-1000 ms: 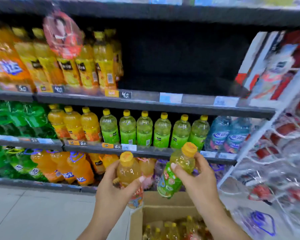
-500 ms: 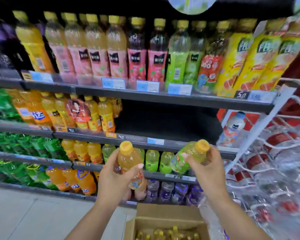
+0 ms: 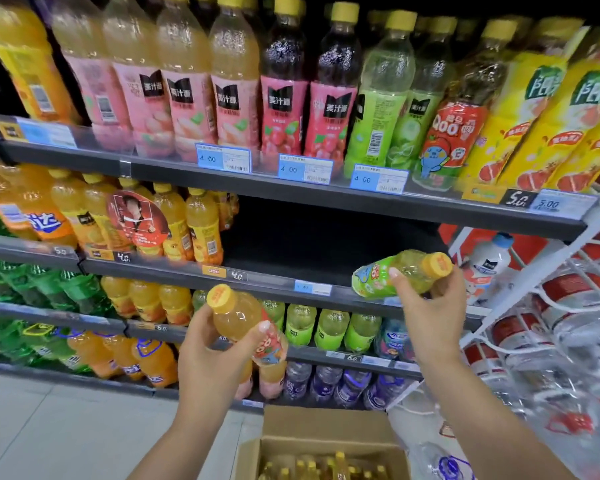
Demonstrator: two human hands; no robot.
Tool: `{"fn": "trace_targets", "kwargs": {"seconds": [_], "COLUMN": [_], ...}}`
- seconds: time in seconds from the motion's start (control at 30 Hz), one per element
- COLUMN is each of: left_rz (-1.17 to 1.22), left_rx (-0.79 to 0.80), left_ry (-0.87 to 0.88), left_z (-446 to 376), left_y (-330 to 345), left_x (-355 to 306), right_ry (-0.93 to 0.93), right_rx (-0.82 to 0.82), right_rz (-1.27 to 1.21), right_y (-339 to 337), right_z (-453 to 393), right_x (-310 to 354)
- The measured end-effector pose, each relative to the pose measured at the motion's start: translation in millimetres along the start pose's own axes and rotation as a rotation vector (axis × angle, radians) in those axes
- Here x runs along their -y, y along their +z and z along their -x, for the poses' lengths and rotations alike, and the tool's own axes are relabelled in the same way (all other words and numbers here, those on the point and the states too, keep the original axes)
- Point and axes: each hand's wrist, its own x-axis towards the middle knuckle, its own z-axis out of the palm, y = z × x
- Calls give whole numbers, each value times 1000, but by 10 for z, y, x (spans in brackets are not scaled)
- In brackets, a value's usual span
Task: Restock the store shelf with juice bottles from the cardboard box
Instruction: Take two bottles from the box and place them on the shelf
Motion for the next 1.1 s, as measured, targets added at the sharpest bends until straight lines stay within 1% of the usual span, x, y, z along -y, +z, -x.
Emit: {"fn": "trace_targets", "kwargs": {"seconds": [0.17,0.37,0.47,0.6,0.67,0.83,1.0,1.1], "left_rz": [11,-2,-24,-66,-64,-34,11,-4], "left_rx": [43,93,119,127,128,136,140,155], "left_ry": [-57,-94,-122,-145,-147,-170,-184,-167], "left_z": [-309,-531,-597,-612,-580,-403,-214,-115], "left_y": [-63,-46,21,168,249,435,614,719], "left_x": [231,463,582,667,684,712,648,594], "right_ry": [-45,29,67,96,117,109,148,56], "right_rx": [-48,-67,-82,-20,14,-1,83,30], "right_rz": [155,336,355,406,411,327,290,300], "right_y": [252,215,160,158,180,133,63,-30], "right_z": [-436,-847,-1045,-1315,-1367,-1337,-1274,-966], "right_x": [-127,-436,-499,-472,-485,-695,-723,-739]}}
